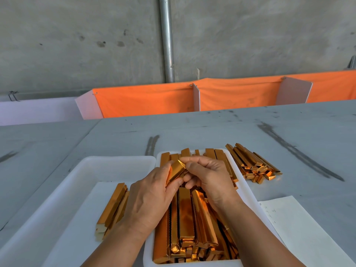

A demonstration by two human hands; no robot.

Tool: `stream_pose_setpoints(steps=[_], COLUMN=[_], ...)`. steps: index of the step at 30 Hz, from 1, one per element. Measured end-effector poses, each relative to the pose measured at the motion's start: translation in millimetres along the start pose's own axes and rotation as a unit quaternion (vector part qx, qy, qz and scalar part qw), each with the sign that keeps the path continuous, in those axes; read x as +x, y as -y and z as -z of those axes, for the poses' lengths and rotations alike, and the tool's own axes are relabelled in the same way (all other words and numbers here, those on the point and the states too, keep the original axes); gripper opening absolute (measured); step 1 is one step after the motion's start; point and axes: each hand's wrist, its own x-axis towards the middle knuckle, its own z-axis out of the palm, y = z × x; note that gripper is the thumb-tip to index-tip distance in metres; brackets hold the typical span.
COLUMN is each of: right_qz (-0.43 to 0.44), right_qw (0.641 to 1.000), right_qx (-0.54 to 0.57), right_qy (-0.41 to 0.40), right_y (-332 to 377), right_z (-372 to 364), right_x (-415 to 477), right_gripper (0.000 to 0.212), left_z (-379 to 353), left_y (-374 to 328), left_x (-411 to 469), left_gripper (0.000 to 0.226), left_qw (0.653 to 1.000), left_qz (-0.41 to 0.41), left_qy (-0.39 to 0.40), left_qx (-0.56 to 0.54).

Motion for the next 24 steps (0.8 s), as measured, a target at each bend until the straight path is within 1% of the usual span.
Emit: stream_pose_setpoints(steps=[3, 12, 19, 22, 24], right_qz=[-0.007, -0.013, 0.03, 0.032, 0.024], right_qw=[1.0, 0.999, 0.999, 0.998, 0.998], right_qx=[0.01, 0.029, -0.04, -0.045, -0.065], right_qy=[0.005, 0.005, 0.008, 0.007, 0.002], right_y=[0.6, 1.1, -1.2, -1.6, -2.5], right_z=[0.4, -1.0, -2.0, -3.1, -3.6], right_x=[-0.1, 1.9, -1.0, 0.1, 1.4], right_gripper=[0.029, 0.012, 0.013, 0.006, 0.006], left_z=[-0.3, 2.2, 1.6, -0.7, -2.6], left_y=[0.8, -0.7, 1.7, 4.3, 4.7], left_x=[0.1, 1.2, 0.3, -0.4, -0.5], left_gripper=[0.071, 0.07, 0.071, 0.067, 0.063], left_qw=[1.0, 0.999, 1.0, 1.0, 1.0], left_qz=[0.003, 0.027, 0.027, 0.02, 0.016], left_qy=[0.002, 0.024, 0.012, 0.008, 0.015], left_qx=[0.001, 0.004, 0.011, 0.014, 0.014])
